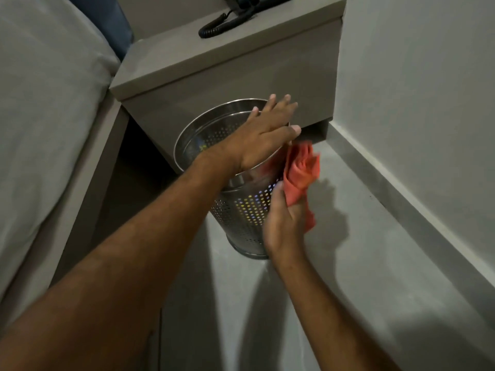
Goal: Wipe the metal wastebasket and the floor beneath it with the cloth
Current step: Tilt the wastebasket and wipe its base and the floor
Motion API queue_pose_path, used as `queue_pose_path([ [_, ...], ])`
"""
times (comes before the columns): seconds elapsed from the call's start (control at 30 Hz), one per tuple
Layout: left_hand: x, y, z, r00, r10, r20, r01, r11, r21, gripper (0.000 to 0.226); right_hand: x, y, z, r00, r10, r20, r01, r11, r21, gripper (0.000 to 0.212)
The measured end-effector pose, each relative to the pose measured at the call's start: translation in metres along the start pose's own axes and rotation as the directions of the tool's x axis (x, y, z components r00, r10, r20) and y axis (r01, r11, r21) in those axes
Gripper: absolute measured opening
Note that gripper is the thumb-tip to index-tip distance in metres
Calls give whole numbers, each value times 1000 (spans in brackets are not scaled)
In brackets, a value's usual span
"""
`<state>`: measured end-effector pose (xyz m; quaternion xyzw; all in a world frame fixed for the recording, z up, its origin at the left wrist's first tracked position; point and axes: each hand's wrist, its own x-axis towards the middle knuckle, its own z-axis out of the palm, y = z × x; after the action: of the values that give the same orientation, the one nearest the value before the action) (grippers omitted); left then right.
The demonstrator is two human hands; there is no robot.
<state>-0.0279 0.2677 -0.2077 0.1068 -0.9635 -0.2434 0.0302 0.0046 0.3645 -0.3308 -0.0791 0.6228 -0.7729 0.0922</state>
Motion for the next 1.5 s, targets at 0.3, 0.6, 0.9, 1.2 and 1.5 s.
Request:
queue_pose_path([
  [0.3,0,-1,2,1000,-5,-2,5,997,-72,58,-15,55,-31,949,311,57,-299,941,-157,51],
  [0.6,12,4,8,990,-80,-115,70,994,-89,51,-56,33,-14,979,82,184,-108,985,135,71],
  [0.9,57,23,-2,913,-392,-115,408,869,280,65,5,1,-33,976,193,101,-193,981,-14,29],
  [1.2,24,-33,-4,995,-96,-39,103,907,409,90,-15,44,-39,998,59,39,-49,975,-215,60],
  [1.5,35,-24,0,965,-75,-250,132,966,221,66,-16,20,-11,997,72,30,-71,996,-55,75],
])
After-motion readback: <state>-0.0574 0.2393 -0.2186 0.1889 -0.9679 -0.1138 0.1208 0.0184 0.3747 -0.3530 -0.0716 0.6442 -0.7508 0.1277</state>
